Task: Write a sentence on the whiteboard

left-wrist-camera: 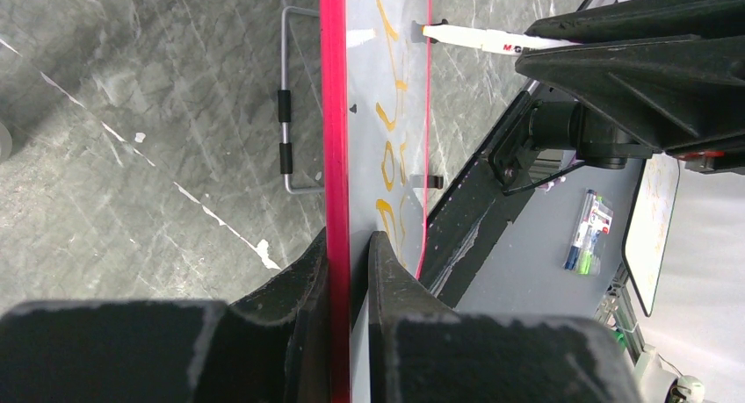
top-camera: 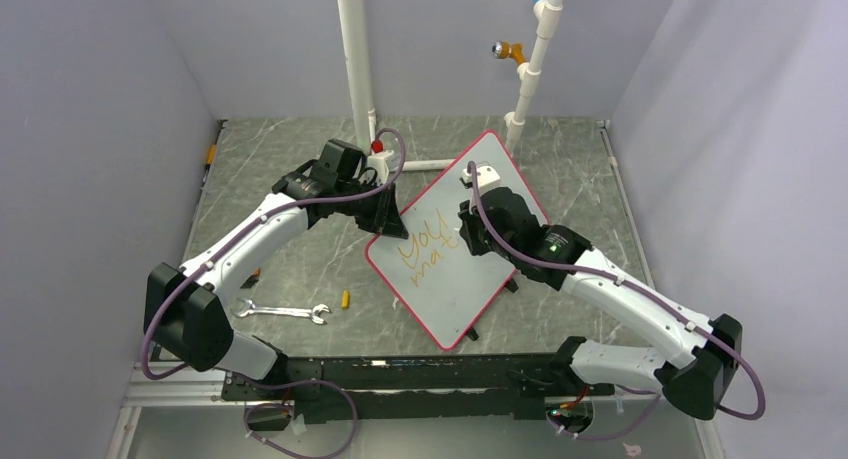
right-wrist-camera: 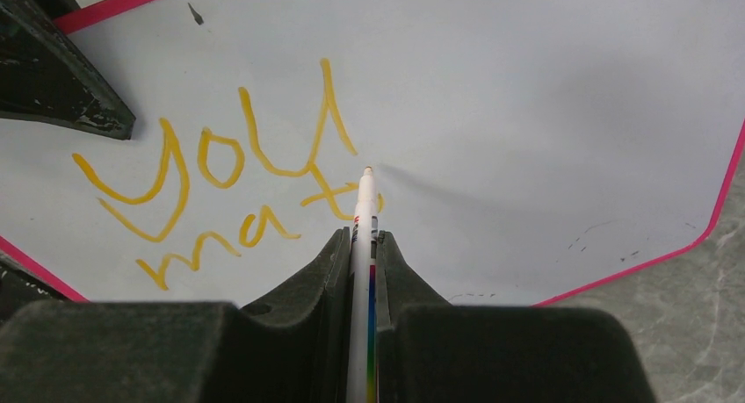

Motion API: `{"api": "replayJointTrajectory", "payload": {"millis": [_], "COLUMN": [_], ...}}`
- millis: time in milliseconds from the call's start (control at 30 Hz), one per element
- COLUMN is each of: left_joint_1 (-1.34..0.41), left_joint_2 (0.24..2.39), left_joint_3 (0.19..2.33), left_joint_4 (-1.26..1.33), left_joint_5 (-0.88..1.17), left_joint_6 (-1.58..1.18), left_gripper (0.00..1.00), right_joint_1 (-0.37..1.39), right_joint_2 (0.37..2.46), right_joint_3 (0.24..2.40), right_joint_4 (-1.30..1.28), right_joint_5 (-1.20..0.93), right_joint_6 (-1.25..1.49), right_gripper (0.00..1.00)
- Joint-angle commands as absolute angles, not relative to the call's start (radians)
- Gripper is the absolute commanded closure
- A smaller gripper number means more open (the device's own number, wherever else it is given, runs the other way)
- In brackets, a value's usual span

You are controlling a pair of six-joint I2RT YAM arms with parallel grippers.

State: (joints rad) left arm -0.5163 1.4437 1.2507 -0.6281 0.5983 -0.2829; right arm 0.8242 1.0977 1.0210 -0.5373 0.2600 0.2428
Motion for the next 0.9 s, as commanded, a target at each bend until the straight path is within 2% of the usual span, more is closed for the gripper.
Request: {"api": "replayJointTrajectory", "payload": {"millis": [0, 867], "left_joint_1": [-0.5, -0.5], "left_joint_2": [1.395, 1.388], "left_joint_3": [1.278, 1.275], "left_joint_4": [-0.59, -0.591], "left_joint_5": [0.442, 0.442], "left_joint_6": [-0.18, -0.179], "left_gripper": [1.0, 1.0], "right_joint_1": [0.814, 0.743], "right_joint_2": [1.115, 1.174], "right_joint_3": [1.031, 1.042], "right_joint_4": [-0.509, -0.509], "right_joint_5": [0.252, 0.242], "right_joint_6": [0.242, 0.213], "right_gripper": [1.0, 1.0]}}
